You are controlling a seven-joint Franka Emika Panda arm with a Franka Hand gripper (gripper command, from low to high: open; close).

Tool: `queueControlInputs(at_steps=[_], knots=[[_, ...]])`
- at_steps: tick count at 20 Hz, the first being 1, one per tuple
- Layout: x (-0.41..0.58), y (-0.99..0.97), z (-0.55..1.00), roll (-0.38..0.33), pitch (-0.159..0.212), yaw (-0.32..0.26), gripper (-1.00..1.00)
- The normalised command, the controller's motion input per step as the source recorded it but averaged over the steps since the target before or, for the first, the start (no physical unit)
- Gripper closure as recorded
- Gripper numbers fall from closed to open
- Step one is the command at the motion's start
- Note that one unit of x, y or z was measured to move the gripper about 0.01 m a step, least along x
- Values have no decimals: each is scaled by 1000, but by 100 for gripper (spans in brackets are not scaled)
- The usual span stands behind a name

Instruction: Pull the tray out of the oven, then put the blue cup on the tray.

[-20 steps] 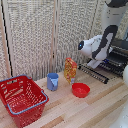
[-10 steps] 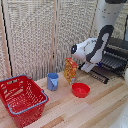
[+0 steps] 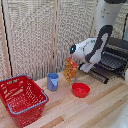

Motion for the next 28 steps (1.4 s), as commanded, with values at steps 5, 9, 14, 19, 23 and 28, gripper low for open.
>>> queueControlInputs(at_steps=[5,9,14,19,23,28], knots=[[0,8,601,189,-46,8,-100],[2,13,576,204,40,68,-100],[6,80,624,193,0,1,-100],[0,119,661,166,-21,-51,-100],[-27,315,499,171,-124,-192,-100],[-99,329,462,162,-141,-258,-100]])
